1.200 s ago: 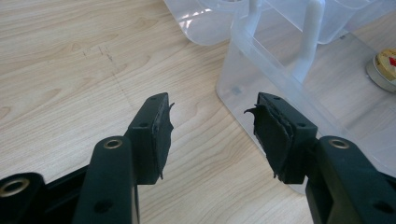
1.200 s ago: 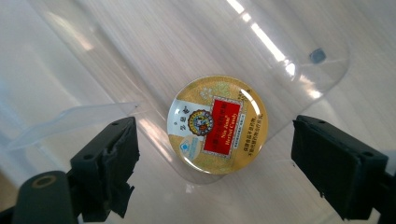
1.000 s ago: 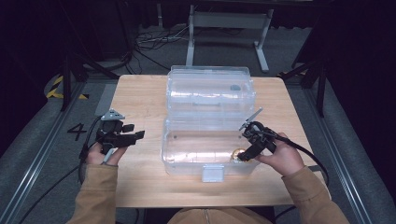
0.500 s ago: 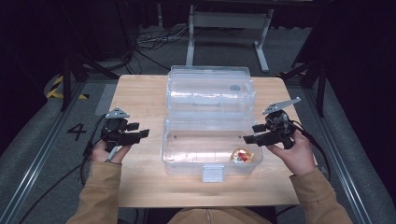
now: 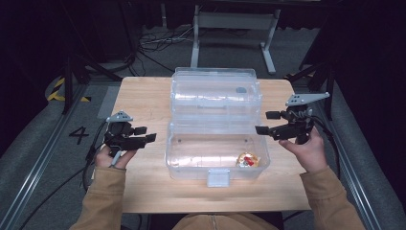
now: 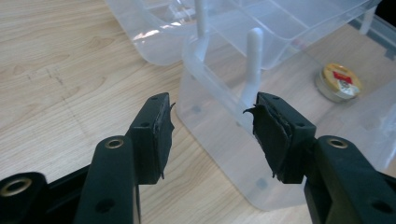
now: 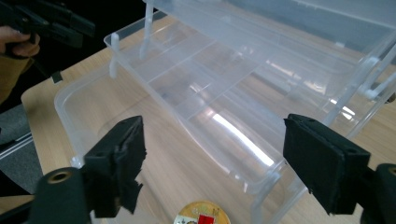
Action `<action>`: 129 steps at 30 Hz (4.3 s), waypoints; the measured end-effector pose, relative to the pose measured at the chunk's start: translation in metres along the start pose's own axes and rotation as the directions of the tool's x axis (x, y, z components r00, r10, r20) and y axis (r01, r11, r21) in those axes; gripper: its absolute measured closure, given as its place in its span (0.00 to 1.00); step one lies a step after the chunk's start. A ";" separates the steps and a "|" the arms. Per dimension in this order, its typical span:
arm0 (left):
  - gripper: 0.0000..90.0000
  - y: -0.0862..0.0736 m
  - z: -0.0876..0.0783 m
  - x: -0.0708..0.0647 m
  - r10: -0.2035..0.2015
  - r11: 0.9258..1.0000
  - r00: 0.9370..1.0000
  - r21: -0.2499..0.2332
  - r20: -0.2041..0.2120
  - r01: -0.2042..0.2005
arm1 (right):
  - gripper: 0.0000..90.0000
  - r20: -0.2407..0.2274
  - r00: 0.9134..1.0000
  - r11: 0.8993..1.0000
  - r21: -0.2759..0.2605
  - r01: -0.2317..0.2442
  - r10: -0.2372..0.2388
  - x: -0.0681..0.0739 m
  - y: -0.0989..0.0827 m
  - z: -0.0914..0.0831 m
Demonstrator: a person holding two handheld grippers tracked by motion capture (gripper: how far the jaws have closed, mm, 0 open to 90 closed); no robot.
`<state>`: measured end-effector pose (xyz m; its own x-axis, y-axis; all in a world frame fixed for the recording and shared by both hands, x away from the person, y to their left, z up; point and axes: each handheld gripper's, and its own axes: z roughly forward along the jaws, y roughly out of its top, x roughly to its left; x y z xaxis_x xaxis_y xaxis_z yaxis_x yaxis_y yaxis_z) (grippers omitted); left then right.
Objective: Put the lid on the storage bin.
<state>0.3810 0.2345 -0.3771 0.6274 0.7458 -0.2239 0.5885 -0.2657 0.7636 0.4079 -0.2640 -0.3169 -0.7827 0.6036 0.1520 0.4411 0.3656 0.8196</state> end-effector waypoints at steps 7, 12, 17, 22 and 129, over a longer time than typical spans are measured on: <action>0.52 -0.002 -0.003 -0.005 0.006 1.000 1.000 0.002 0.005 -0.006 | 0.41 0.007 1.000 1.000 -0.022 -0.014 0.014 -0.021 0.014 -0.002; 0.52 -0.003 -0.003 -0.009 0.024 1.000 1.000 0.009 0.006 -0.024 | 0.45 0.041 0.999 0.999 -0.042 0.021 -0.019 -0.032 0.023 0.001; 0.52 -0.002 -0.002 -0.014 0.046 0.999 0.999 0.021 0.011 -0.046 | 0.46 0.037 0.999 0.999 -0.025 0.021 -0.020 -0.040 0.034 0.009; 0.53 0.000 0.000 -0.017 0.049 0.998 0.998 0.027 0.025 -0.050 | 0.46 0.049 0.998 0.999 -0.003 0.039 -0.039 -0.046 0.044 0.021; 0.83 -0.014 0.079 -0.096 0.295 0.838 0.904 0.371 0.311 -0.401 | 0.82 -0.124 0.985 0.981 0.141 0.135 -0.118 -0.039 0.052 0.055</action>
<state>0.3524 0.1187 -0.4143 0.8989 0.4059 -0.1653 0.4306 -0.7481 0.5049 0.4850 -0.2298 -0.3107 -0.8776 0.4639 0.1211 0.3885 0.5400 0.7467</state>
